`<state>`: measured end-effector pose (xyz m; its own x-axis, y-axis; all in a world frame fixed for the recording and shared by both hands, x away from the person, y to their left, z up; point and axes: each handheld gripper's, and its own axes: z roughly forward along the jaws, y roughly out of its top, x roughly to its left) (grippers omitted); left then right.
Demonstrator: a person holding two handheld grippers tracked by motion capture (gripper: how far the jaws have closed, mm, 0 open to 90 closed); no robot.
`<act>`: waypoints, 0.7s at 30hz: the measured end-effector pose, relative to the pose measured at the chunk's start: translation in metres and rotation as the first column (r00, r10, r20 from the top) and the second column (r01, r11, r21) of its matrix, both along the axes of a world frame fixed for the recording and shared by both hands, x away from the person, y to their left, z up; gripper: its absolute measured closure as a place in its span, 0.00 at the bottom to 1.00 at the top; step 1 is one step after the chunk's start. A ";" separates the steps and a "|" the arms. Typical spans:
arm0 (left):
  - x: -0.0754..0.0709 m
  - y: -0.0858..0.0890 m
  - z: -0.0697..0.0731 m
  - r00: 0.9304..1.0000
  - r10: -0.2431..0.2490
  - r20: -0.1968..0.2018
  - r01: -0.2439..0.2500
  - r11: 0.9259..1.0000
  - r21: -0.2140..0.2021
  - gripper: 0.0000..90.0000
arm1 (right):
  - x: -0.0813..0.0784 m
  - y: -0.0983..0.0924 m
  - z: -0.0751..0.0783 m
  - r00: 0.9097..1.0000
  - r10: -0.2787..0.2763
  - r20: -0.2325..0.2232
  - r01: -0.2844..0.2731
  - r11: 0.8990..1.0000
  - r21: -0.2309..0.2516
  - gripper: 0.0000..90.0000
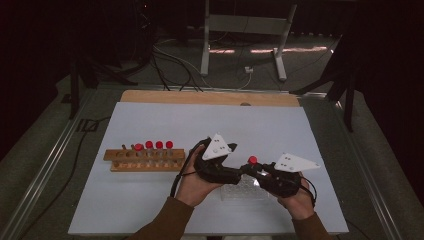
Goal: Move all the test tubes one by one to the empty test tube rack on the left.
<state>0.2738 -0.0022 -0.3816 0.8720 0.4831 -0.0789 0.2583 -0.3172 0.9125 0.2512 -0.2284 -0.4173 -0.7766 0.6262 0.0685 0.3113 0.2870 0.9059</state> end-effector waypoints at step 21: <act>0.005 -0.009 -0.002 0.998 -0.039 -0.049 0.039 0.999 0.000 0.79 | 0.001 0.001 -0.001 0.999 0.036 -0.013 -0.036 0.999 0.017 0.61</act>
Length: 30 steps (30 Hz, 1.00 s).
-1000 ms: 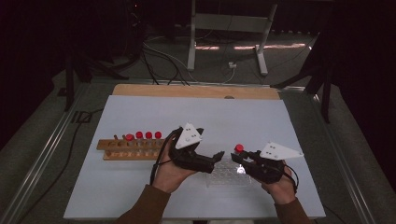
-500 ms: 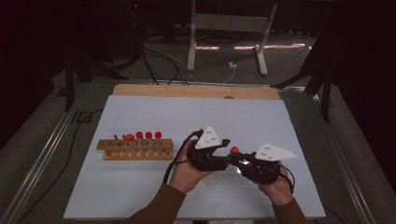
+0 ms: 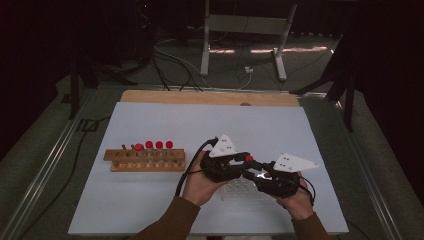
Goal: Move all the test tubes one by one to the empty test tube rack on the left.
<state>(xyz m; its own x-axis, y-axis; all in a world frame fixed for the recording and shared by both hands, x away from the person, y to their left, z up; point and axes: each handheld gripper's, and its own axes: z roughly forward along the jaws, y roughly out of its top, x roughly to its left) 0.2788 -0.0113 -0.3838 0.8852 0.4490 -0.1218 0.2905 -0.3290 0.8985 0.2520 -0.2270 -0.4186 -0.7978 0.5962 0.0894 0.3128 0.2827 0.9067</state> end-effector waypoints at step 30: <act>0.006 0.074 0.007 0.984 0.174 0.023 -0.173 0.984 -0.042 0.79 | 0.016 -0.031 -0.011 0.981 -0.189 -0.038 0.191 0.981 0.046 0.00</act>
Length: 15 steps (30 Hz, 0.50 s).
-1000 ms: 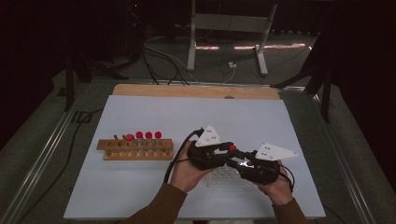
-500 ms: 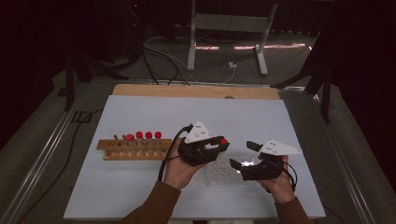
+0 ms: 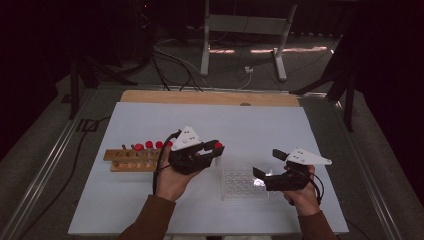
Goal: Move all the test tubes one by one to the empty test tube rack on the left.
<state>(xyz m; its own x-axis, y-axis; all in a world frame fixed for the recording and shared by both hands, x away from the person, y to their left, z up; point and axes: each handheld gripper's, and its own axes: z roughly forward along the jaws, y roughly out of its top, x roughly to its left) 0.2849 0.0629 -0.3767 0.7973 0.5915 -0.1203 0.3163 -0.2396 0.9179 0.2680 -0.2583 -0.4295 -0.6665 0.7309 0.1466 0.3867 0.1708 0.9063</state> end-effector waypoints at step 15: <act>-0.004 0.052 0.004 0.996 0.085 0.014 -0.085 0.996 -0.030 0.79 | -0.002 -0.010 0.005 1.000 -0.021 0.014 0.021 0.999 0.028 0.00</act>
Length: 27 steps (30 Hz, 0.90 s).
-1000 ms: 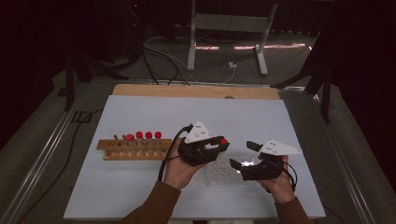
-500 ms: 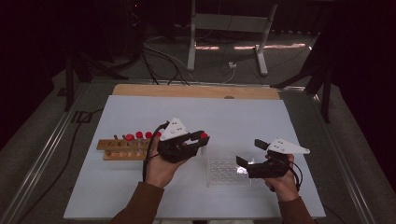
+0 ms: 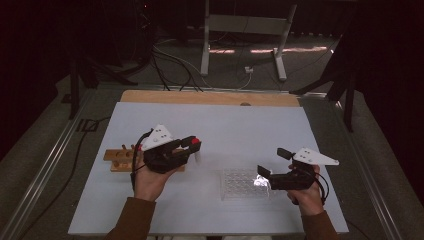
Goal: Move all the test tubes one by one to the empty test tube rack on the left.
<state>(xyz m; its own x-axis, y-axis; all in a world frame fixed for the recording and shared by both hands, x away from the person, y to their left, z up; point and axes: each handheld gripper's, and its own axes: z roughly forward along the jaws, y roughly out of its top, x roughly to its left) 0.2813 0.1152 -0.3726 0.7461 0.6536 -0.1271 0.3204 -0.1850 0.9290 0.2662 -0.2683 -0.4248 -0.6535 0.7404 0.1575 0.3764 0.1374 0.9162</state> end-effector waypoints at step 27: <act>-0.004 0.067 0.008 0.991 0.132 0.003 -0.132 0.991 -0.001 0.78 | 0.000 -0.004 0.000 1.000 -0.004 0.000 0.004 1.000 0.004 0.00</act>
<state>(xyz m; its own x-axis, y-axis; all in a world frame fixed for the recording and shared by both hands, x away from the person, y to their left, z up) 0.2770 0.1827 -0.3645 0.6540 0.7460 -0.1256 0.3392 -0.1408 0.9301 0.2662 -0.2724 -0.4244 -0.6507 0.7422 0.1603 0.3766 0.1321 0.9169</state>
